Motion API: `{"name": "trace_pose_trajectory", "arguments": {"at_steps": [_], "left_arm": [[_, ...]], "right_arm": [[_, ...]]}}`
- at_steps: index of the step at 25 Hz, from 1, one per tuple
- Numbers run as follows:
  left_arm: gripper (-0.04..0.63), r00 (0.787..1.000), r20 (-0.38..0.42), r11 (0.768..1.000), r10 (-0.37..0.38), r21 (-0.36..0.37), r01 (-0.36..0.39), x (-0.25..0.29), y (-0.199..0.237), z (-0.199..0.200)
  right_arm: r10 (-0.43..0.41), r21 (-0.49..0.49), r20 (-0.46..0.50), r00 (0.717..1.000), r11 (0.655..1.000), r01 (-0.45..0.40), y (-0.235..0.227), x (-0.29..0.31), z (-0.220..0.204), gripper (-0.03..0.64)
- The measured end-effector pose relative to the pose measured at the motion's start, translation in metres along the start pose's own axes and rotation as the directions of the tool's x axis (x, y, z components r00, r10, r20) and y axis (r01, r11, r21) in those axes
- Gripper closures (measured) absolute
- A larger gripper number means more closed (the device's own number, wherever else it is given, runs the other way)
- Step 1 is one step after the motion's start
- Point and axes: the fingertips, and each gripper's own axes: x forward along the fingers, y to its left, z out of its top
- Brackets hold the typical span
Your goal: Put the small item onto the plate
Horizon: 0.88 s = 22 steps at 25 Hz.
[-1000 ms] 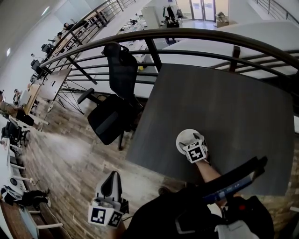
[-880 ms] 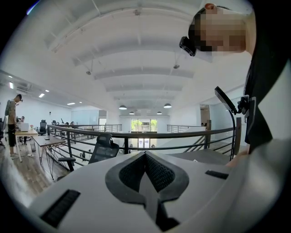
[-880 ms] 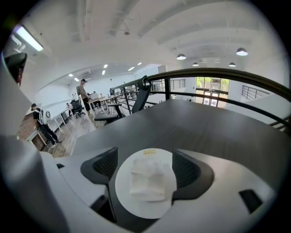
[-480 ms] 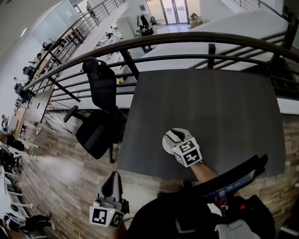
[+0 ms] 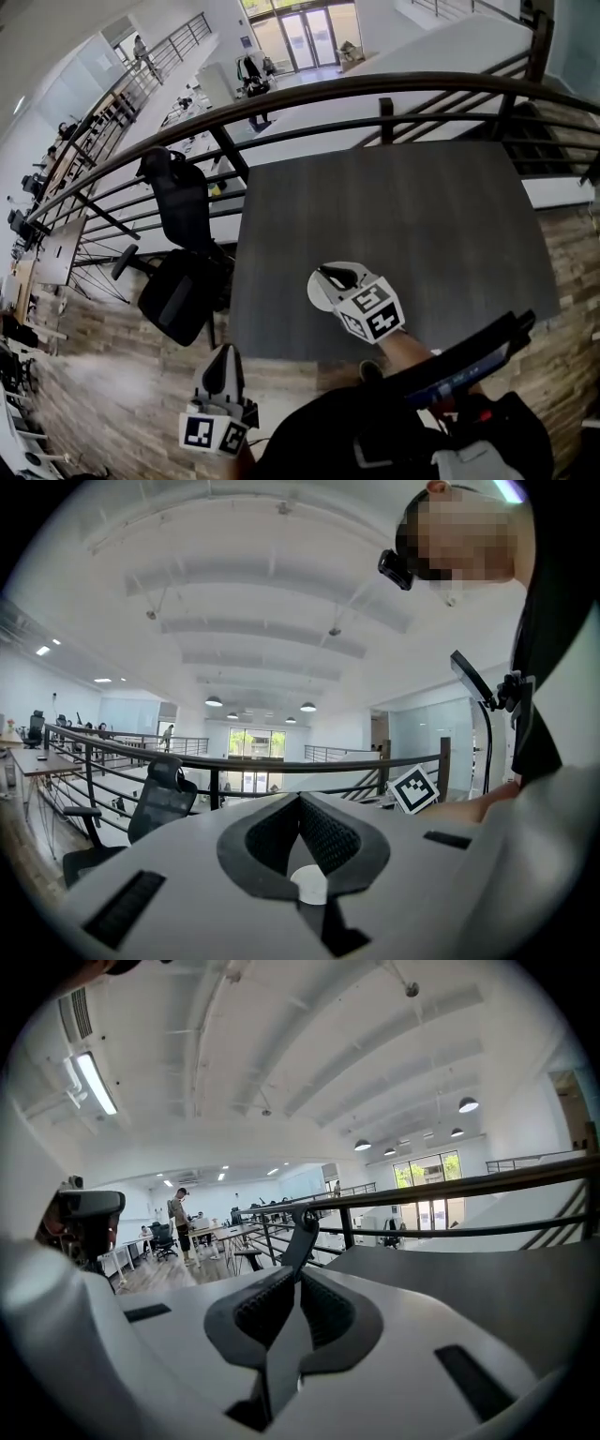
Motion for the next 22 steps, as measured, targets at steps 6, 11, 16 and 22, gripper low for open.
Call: {"name": "trace_pose_trajectory", "arguments": {"at_steps": [6, 11, 16, 22], "left_arm": [[0.592, 0.995, 0.029, 0.995, -0.099, -0.007, 0.099, 0.007, -0.020, 0.001], [0.592, 0.987, 0.029, 0.987, -0.160, 0.011, 0.160, 0.012, -0.032, 0.000], [0.592, 0.977, 0.013, 0.977, -0.212, 0.004, 0.212, 0.014, -0.043, -0.004], [0.592, 0.969, 0.048, 0.969, -0.241, -0.041, 0.243, 0.014, -0.037, -0.003]], "right_arm": [[-0.032, 0.012, 0.020, 0.999, 0.999, 0.032, 0.014, -0.041, 0.009, 0.614], [-0.115, -0.019, 0.056, 0.992, 0.993, 0.116, 0.014, -0.068, 0.016, 0.615], [-0.146, 0.004, 0.076, 0.986, 0.989, 0.147, 0.021, -0.091, 0.020, 0.615], [-0.189, -0.009, 0.080, 0.979, 0.982, 0.190, 0.033, -0.104, 0.028, 0.615]]}}
